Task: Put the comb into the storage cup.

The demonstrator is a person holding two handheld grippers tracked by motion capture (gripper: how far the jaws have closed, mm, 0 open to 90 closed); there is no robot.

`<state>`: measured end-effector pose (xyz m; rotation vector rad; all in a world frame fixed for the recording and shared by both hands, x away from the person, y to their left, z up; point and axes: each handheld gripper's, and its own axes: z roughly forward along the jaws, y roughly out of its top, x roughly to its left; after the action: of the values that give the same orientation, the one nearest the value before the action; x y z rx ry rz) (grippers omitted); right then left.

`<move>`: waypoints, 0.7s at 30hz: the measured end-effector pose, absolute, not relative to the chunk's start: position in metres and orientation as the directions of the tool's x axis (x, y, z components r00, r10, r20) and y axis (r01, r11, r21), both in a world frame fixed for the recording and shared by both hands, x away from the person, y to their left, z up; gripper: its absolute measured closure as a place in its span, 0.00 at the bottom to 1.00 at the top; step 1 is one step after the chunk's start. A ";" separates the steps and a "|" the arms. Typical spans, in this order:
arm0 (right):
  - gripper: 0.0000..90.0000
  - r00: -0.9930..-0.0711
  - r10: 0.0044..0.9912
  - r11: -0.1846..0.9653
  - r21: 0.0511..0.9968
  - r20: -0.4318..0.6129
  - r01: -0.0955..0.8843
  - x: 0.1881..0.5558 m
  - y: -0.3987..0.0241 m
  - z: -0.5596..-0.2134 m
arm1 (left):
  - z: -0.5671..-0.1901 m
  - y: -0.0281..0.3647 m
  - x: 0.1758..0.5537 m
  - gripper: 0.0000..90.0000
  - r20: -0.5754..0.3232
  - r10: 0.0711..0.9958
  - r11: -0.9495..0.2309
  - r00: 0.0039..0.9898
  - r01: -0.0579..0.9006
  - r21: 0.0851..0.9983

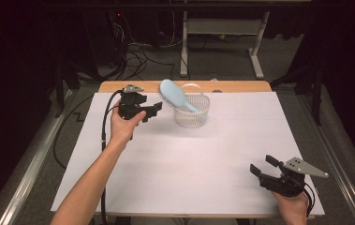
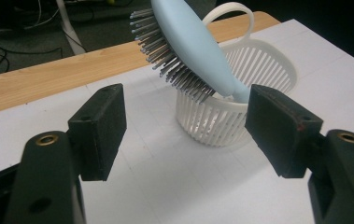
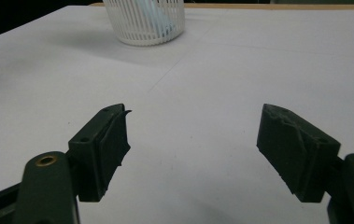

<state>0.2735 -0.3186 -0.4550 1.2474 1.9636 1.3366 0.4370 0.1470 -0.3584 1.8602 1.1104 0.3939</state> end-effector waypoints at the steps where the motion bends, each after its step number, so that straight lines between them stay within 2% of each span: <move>1: 0.28 -0.487 0.866 0.119 0.897 0.115 0.425 0.273 -0.319 -0.455 | -0.359 0.148 0.437 0.33 -0.170 0.823 -0.182 0.543 0.534 0.826; 21: 0.28 -0.485 0.867 0.118 0.898 0.115 0.424 0.273 -0.319 -0.455 | -0.360 0.154 0.428 0.33 -0.160 0.824 -0.184 0.544 0.523 0.832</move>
<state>0.2735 -0.3186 -0.4548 1.2479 1.9607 1.3375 0.4275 0.1538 -0.3596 1.8537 1.1049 0.4073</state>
